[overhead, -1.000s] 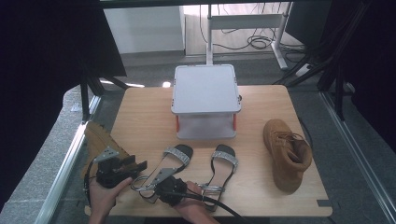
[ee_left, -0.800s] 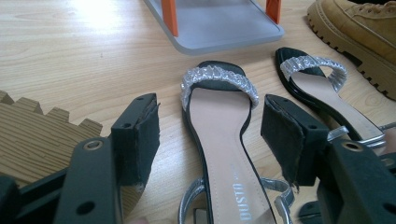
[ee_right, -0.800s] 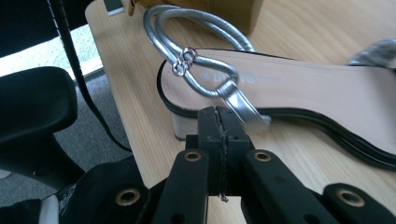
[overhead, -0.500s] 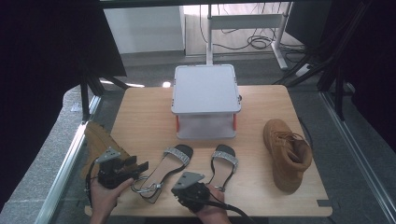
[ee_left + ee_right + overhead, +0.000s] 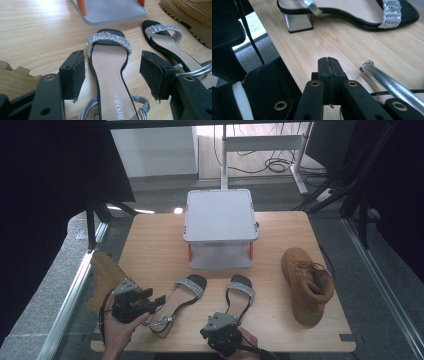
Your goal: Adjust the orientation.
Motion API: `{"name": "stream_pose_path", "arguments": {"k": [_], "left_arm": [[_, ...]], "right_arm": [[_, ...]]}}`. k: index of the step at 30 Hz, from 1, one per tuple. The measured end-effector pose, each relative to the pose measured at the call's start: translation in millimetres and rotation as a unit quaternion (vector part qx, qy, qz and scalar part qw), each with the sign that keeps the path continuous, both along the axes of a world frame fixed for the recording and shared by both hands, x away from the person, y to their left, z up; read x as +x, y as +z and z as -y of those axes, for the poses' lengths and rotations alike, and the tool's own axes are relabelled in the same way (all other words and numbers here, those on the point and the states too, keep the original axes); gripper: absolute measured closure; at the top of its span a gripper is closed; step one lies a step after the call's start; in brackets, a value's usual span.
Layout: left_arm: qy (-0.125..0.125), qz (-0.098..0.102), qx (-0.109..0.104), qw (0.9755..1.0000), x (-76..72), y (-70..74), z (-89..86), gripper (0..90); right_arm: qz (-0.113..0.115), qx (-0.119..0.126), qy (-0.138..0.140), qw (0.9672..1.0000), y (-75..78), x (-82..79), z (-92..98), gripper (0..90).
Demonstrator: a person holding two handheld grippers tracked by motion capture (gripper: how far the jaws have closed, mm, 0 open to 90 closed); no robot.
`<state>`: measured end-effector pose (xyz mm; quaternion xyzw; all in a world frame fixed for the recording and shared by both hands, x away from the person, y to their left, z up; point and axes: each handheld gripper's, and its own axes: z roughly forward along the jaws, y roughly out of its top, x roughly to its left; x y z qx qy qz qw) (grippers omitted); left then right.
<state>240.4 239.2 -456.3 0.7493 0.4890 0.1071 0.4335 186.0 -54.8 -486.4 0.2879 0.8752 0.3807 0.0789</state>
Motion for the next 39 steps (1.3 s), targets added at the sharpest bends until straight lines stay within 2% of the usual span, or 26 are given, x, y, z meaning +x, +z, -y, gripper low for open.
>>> {"name": "stream_pose_path", "arguments": {"k": [12,27,39], "left_arm": [[0.000,0.003,-0.002,1.0000,-0.5,0.0,-0.3,37.0],[-0.001,-0.003,0.002,1.0000,-0.2,-1.8,-0.4,36.9],[-0.002,-0.004,0.004,1.0000,-0.1,-2.6,0.8,36.9]], "right_arm": [[-0.004,-0.027,-0.022,0.9994,-12.2,1.9,4.6,89.6],[0.002,-0.026,-0.023,0.9994,-13.4,-4.7,13.6,89.6],[-0.002,-0.018,-0.040,0.9990,-13.5,-16.4,41.8,89.7]]}}
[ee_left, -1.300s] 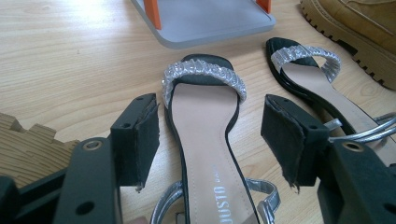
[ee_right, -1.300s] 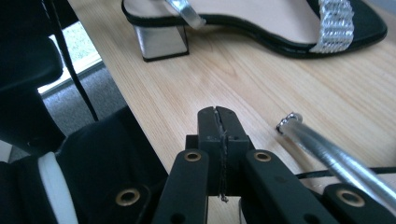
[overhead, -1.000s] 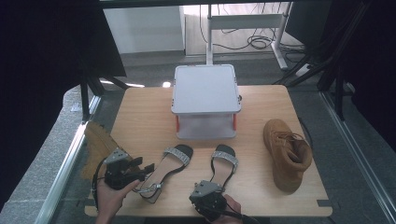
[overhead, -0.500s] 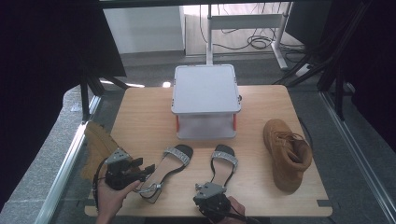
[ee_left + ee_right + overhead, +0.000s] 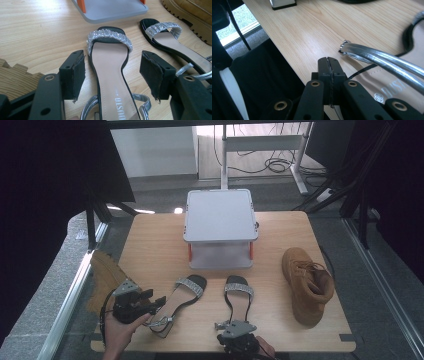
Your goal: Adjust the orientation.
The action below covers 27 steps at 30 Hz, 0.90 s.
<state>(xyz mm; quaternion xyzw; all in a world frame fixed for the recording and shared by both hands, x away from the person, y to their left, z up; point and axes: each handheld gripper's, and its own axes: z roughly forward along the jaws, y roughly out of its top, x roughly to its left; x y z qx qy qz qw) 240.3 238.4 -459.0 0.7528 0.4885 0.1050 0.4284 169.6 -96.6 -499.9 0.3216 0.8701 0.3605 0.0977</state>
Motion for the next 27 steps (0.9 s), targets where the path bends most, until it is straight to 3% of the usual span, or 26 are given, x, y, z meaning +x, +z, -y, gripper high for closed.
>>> {"name": "stream_pose_path", "arguments": {"k": [16,23,27], "left_arm": [[-0.002,-0.003,0.003,1.0000,0.1,-0.5,1.2,36.9],[-0.004,-0.003,0.005,1.0000,-0.7,-0.3,2.8,36.8],[-0.004,-0.005,0.003,1.0000,-0.6,-0.5,3.3,36.5]], "right_arm": [[0.004,0.001,-0.054,0.9985,-4.0,0.0,59.3,89.6],[0.004,0.016,-0.090,0.9958,-6.6,6.5,86.7,89.6],[0.011,0.025,-0.089,0.9957,-7.4,5.1,92.1,89.6]]}}
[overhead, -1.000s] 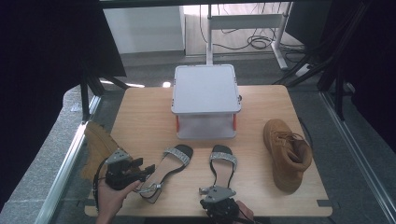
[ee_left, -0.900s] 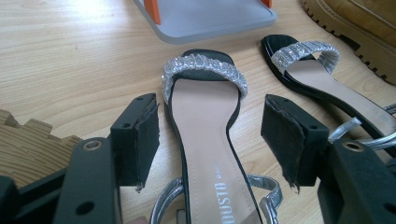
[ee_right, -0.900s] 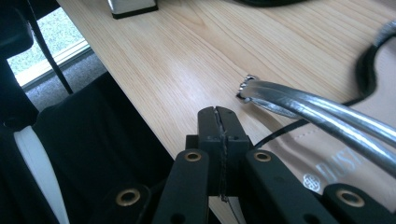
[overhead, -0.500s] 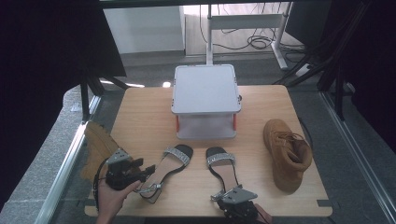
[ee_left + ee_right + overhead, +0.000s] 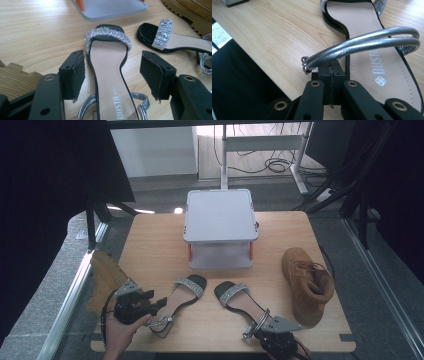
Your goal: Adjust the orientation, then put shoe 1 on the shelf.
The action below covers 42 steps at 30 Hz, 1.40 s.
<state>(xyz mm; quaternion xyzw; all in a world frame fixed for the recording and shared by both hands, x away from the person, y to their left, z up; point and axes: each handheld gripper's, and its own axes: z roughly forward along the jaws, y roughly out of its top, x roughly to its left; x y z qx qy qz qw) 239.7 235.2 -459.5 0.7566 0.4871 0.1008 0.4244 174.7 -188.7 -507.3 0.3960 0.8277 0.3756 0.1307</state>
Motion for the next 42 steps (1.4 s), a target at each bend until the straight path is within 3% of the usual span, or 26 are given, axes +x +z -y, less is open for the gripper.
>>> {"name": "stream_pose_path", "arguments": {"k": [8,14,18,24,30,35,42], "left_arm": [[-0.005,0.003,-0.002,1.0000,-1.6,2.0,2.0,36.3],[-0.003,0.001,-0.008,1.0000,-4.5,3.1,0.0,36.4],[-0.001,0.005,-0.009,1.0000,-5.7,5.1,-0.1,36.3],[-0.007,0.010,0.010,0.9999,-5.3,6.7,5.2,36.3],[-0.005,0.011,0.023,0.9997,-4.5,7.6,5.3,36.1],[-0.024,-0.008,0.031,0.9992,-1.1,4.6,10.6,32.5],[-0.049,-0.056,0.048,0.9961,10.8,-5.2,22.0,28.0]], "right_arm": [[0.020,0.018,0.003,0.9996,8.7,-12.1,5.9,89.6],[0.035,0.040,0.001,0.9986,23.7,-17.8,16.7,89.5],[0.048,0.041,-0.004,0.9980,33.3,-18.6,21.8,89.5],[0.067,0.042,-0.005,0.9968,44.9,-5.9,20.9,88.0],[0.056,0.057,0.001,0.9968,46.4,15.8,16.1,79.0],[0.042,0.058,0.011,0.9974,44.5,27.8,10.4,61.7],[0.024,0.056,0.011,0.9981,46.4,40.1,10.7,51.3]]}}
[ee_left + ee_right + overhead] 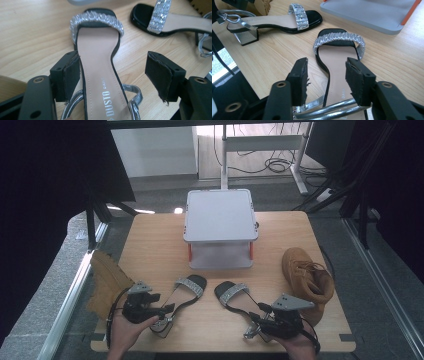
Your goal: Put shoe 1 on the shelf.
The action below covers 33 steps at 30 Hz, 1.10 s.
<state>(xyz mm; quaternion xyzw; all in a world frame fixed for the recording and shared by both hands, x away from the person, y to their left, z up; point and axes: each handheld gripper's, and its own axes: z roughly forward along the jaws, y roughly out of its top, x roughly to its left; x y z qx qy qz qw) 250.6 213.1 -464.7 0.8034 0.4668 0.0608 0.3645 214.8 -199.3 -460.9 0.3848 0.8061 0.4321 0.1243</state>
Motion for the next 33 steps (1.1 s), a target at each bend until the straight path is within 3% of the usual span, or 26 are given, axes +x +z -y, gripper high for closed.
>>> {"name": "stream_pose_path", "arguments": {"k": [4,10,17,22,24,27,31,33], "left_arm": [[-0.003,-0.027,0.031,0.9991,10.4,-1.9,7.6,28.0],[-0.016,-0.060,0.082,0.9946,26.1,-2.7,21.3,29.3],[-0.027,-0.092,0.148,0.9844,39.1,-13.7,37.7,31.3],[-0.027,-0.113,0.170,0.9786,45.5,-21.6,44.7,32.2],[-0.027,-0.122,0.175,0.9765,47.0,-24.5,46.2,32.7],[-0.023,-0.126,0.184,0.9746,47.7,-27.0,47.9,32.8],[-0.021,-0.126,0.183,0.9747,48.0,-27.2,47.8,33.0],[-0.020,-0.127,0.181,0.9751,48.3,-27.7,47.0,33.2]], "right_arm": [[-0.003,-0.005,0.000,1.0000,1.7,4.6,0.6,50.0],[-0.004,-0.010,-0.001,0.9999,3.7,8.2,-0.3,48.9],[-0.021,-0.042,0.010,0.9989,4.8,22.8,-6.1,45.8],[-0.044,-0.059,0.016,0.9972,4.4,37.7,-12.4,42.3],[-0.054,-0.074,0.021,0.9956,3.0,42.7,-16.5,40.8],[-0.076,-0.108,0.032,0.9907,-1.0,50.3,-26.1,38.2],[-0.110,-0.147,0.037,0.9823,-9.4,60.9,-31.7,35.8],[-0.118,-0.154,0.034,0.9804,-12.1,63.8,-31.5,35.8]]}}
